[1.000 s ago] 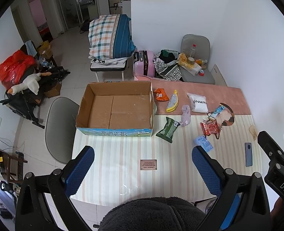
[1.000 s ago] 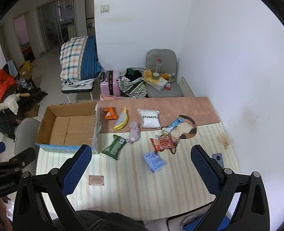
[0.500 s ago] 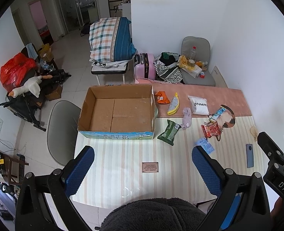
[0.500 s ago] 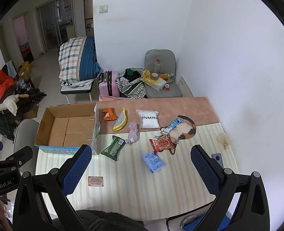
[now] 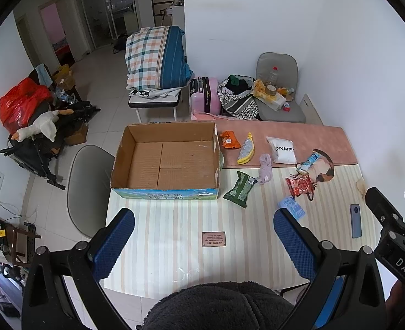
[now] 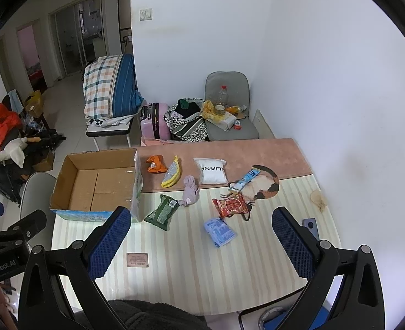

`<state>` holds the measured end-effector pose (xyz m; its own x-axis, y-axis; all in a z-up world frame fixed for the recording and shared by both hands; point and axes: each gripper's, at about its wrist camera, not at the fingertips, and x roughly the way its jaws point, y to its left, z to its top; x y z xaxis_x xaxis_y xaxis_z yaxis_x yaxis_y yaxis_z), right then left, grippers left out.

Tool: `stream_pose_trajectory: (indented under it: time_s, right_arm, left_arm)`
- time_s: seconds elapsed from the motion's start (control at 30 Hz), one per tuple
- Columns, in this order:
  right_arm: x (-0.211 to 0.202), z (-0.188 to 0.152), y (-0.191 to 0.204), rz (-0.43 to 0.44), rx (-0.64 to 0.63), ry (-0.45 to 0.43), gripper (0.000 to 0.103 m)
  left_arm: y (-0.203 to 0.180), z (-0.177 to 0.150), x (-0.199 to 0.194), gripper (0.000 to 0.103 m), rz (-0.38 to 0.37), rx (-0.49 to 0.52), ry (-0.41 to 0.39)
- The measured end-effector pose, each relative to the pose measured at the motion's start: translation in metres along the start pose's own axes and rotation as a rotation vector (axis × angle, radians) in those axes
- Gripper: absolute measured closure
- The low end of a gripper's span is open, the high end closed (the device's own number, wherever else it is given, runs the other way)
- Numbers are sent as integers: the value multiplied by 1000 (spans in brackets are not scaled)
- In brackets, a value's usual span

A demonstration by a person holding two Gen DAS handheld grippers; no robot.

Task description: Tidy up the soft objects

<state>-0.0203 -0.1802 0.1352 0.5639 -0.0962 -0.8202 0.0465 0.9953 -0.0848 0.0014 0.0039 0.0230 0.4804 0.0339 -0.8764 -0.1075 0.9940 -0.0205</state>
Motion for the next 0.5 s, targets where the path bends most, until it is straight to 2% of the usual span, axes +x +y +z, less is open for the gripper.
stream_pose_trajectory:
  time_s: [0.5]
  right_arm:
    - [-2, -2, -1, -3, 3, -23, 0]
  left_arm:
    - [-6, -3, -4, 0, -4, 15, -19]
